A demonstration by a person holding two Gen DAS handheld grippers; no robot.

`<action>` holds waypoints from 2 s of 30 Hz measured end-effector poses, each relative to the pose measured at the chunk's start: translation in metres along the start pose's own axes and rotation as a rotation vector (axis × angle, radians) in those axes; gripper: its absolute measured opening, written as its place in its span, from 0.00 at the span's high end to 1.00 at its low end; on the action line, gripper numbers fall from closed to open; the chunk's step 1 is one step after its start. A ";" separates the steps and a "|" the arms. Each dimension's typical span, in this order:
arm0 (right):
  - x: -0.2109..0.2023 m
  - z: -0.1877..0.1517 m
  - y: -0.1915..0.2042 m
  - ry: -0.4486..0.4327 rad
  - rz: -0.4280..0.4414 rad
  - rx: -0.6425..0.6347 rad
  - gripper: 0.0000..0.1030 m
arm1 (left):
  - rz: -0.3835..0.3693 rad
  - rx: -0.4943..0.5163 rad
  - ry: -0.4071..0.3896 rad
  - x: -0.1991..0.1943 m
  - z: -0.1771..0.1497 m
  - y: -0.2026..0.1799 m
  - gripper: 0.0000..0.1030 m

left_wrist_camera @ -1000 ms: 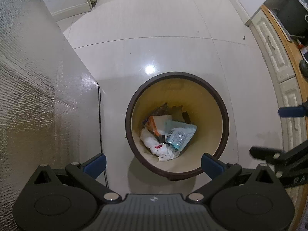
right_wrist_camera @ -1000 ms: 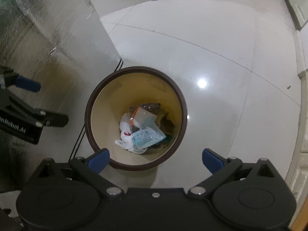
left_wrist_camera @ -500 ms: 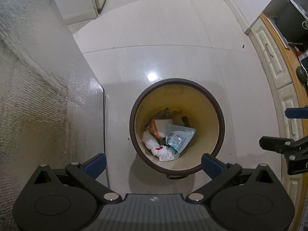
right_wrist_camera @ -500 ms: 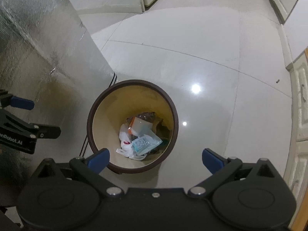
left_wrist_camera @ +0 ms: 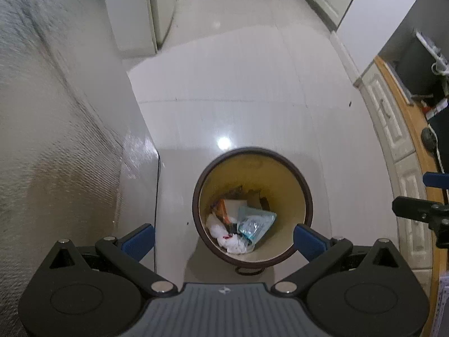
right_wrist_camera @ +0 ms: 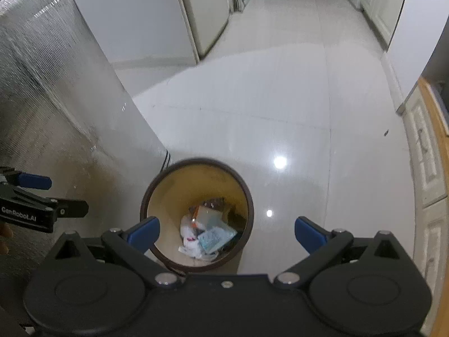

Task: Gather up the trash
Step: 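Raise both open tools from the bin and turn back toward the table, then move both tools toward the red box and white paper wrapper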

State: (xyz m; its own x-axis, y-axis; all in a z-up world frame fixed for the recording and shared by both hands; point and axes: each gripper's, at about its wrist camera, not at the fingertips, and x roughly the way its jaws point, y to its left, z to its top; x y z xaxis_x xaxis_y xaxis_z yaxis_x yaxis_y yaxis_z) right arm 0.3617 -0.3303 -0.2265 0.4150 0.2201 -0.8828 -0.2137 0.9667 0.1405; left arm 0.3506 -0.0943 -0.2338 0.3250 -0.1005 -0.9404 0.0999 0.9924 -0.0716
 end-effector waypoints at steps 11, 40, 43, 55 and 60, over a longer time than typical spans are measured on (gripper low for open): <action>-0.069 -0.006 0.005 -0.186 -0.023 -0.041 0.00 | 0.027 0.022 -0.203 -0.067 -0.014 -0.020 0.00; -0.264 0.032 0.136 -0.678 0.131 -0.265 0.00 | 0.136 0.022 -0.737 -0.357 -0.060 0.022 0.00; -0.275 0.042 0.158 -0.713 0.153 -0.295 0.00 | 0.168 -0.002 -0.771 -0.377 -0.066 0.042 0.00; -0.290 0.077 0.266 -0.775 0.268 -0.391 0.00 | 0.286 -0.154 -0.814 -0.411 -0.089 0.157 0.00; -0.278 0.089 0.317 -0.772 0.323 -0.434 0.00 | 0.320 -0.233 -0.801 -0.414 -0.100 0.206 0.00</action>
State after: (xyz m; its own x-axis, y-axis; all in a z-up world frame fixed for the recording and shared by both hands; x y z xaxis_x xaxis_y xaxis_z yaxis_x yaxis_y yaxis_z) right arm 0.2576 -0.0736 0.1039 0.7160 0.6449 -0.2675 -0.6671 0.7449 0.0102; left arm 0.1422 0.1587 0.1075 0.8728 0.2516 -0.4182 -0.2740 0.9617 0.0066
